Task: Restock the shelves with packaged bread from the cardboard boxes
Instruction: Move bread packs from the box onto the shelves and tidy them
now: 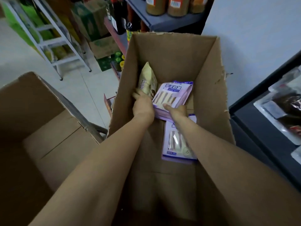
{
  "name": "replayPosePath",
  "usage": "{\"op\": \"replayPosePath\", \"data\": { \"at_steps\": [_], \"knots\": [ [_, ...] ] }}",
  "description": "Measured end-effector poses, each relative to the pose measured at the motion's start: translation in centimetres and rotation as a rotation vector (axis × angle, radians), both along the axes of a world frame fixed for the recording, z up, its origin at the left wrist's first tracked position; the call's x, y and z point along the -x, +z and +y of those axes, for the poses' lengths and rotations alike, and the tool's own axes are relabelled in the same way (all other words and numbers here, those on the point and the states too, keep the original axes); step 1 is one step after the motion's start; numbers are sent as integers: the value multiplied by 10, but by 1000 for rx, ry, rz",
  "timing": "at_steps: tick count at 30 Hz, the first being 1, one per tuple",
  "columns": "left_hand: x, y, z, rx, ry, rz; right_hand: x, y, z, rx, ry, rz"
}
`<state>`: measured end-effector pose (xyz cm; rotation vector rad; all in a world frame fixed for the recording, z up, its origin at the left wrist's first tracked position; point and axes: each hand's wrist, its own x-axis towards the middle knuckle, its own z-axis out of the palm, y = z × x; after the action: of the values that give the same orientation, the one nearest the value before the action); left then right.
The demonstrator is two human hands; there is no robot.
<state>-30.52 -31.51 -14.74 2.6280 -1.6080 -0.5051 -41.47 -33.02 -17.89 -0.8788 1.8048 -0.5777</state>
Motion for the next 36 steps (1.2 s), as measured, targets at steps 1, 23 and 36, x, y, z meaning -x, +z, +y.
{"op": "replayPosePath", "data": {
  "at_steps": [1, 23, 36],
  "knots": [
    [-1, 1, -1, 1, 1, -6, -2, 9, 5, -1, -17, 37],
    [7, 32, 77, -207, -103, 182, 29, 23, 80, -213, 56, 213],
    [12, 56, 97, -140, 28, 258, 23, 51, 84, -110, 203, 210]
  ]
}}
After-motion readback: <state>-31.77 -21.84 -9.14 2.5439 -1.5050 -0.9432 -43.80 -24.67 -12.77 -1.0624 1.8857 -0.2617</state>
